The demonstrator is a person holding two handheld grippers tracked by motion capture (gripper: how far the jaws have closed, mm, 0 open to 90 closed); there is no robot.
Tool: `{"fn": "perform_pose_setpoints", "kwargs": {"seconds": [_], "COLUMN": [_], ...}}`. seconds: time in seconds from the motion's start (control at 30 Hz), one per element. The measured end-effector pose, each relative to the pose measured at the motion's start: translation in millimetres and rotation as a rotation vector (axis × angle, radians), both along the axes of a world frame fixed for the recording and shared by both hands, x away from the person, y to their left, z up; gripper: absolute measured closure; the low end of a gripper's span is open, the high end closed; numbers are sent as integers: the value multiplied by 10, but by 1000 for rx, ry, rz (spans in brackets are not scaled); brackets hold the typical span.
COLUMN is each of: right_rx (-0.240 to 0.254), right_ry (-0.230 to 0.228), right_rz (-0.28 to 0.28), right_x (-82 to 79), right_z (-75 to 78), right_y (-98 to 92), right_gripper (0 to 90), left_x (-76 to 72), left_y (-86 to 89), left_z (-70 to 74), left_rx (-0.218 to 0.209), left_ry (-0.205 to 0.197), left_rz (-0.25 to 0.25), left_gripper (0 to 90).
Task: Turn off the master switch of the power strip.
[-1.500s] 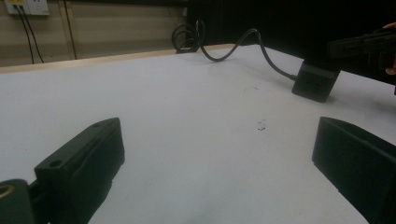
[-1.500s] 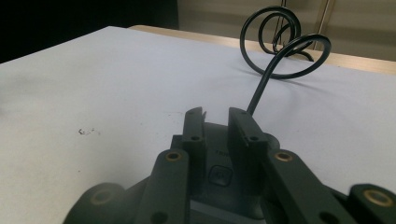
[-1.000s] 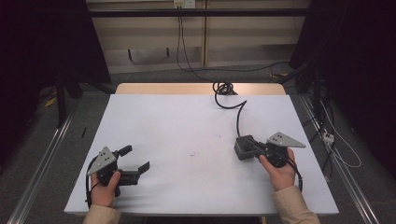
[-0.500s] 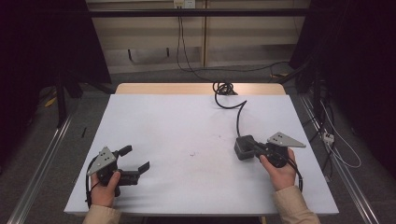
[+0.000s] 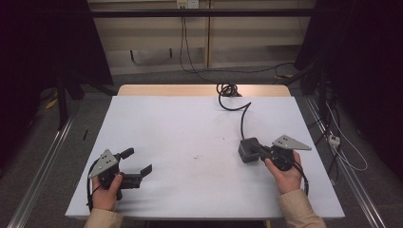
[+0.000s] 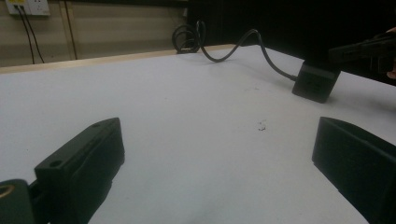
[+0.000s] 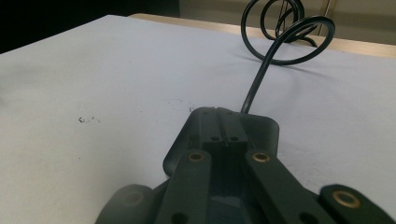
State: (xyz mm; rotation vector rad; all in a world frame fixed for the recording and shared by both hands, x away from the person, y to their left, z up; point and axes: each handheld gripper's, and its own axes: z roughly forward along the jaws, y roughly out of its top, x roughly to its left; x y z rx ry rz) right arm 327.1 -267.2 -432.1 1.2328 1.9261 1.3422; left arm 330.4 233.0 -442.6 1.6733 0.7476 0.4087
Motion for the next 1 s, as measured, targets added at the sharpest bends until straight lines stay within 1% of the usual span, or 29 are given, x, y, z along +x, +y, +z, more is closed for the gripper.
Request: {"fn": "perform_pose_setpoints", "kwargs": {"seconds": [0.4, 0.6, 0.67, 0.73, 0.9, 1.0], "right_rx": [-16, -23, -35, -30, -57, -60], "right_ry": [14, -3, -7, -3, -14, -17], "right_rz": [-8, -13, -15, -17, -17, -18], "right_x": [0, -6, -14, -20, -33, -34], "right_z": [-24, -44, -43, -42, -40, -41], "right_y": [-13, -5, 5, 11, 27, 29], "right_gripper": [900, 900, 900, 900, 900, 900], "left_x": [-1, -6, -8, -10, -14, -14], "left_y": [1, 2, 1, 1, -5, -10], "left_z": [1, 5, 5, 4, 4, 3], "left_rx": [-3, -1, -2, 0, 0, -2], "left_ry": [1, 3, 3, 3, 3, 1], "left_rz": [3, 5, 5, 4, 3, 3], "left_gripper": [21, 21, 21, 21, 21, 21]}}
